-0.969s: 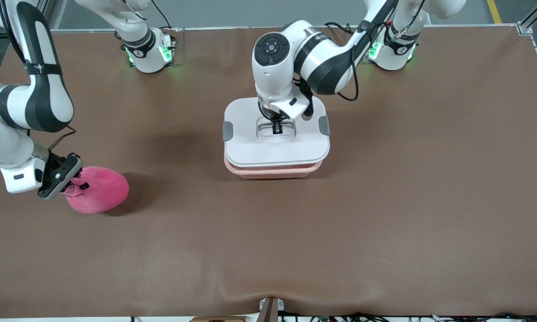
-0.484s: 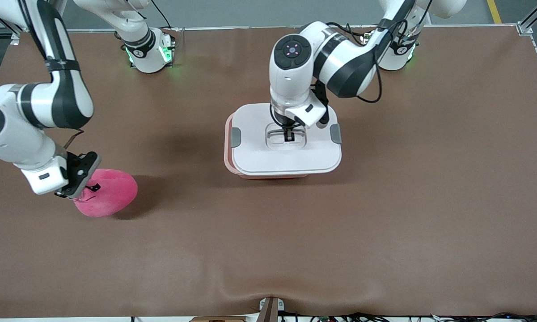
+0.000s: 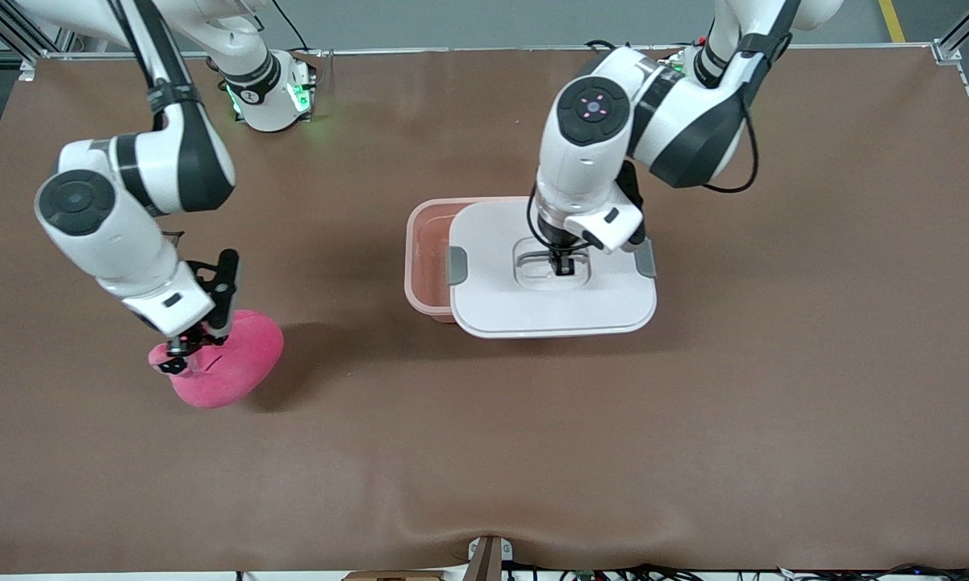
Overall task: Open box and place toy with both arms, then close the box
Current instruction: 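Lift the lid aside with the left gripper while the right gripper lifts the toy, then lower the pink toy into the open box with the right gripper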
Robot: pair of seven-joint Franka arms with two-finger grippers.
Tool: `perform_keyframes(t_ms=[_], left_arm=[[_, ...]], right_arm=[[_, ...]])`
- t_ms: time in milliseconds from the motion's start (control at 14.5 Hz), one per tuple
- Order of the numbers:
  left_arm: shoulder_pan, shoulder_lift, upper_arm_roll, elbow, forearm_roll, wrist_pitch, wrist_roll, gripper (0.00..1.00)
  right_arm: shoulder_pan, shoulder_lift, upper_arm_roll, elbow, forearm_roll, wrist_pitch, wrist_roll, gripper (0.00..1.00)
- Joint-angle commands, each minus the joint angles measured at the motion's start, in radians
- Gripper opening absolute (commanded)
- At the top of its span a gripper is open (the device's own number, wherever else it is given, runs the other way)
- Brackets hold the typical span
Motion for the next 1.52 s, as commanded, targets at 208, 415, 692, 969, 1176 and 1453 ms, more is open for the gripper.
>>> perform_keyframes(t_ms=[208,415,692,969,1176,1453], left_arm=[[0.081,-0.035,-0.007,-0.015,0.039,-0.020,0.106,0.00],[0.141,-0.034,-0.008,-0.018,0.043,-0.022,0.199,0.00],[0.213,-0.031,-0.008,-0.021,0.043,-0.043,0.334,0.00],[0.291,-0.020,-0.011,-0.024,0.043,-0.047,0.460,0.00],[0.313,-0.011,-0.008,-0.021,0.043,-0.045,0.518,0.00],[0.348,0.002,-0.008,-0.021,0.043,-0.037,0.577,0.00]], right_arm=[[0.200,-0.034,-0.009,0.025,-0.086,-0.092,-0.090,0.00],[0.346,-0.060,-0.009,0.024,-0.197,-0.165,-0.075,0.00],[0.504,-0.076,-0.009,0.027,-0.321,-0.260,0.012,0.00],[0.700,-0.062,-0.008,0.031,-0.487,-0.366,0.176,0.00],[0.736,-0.006,-0.006,0.086,-0.490,-0.368,0.178,0.00],[0.779,0.058,-0.006,0.146,-0.458,-0.386,0.178,0.00]])
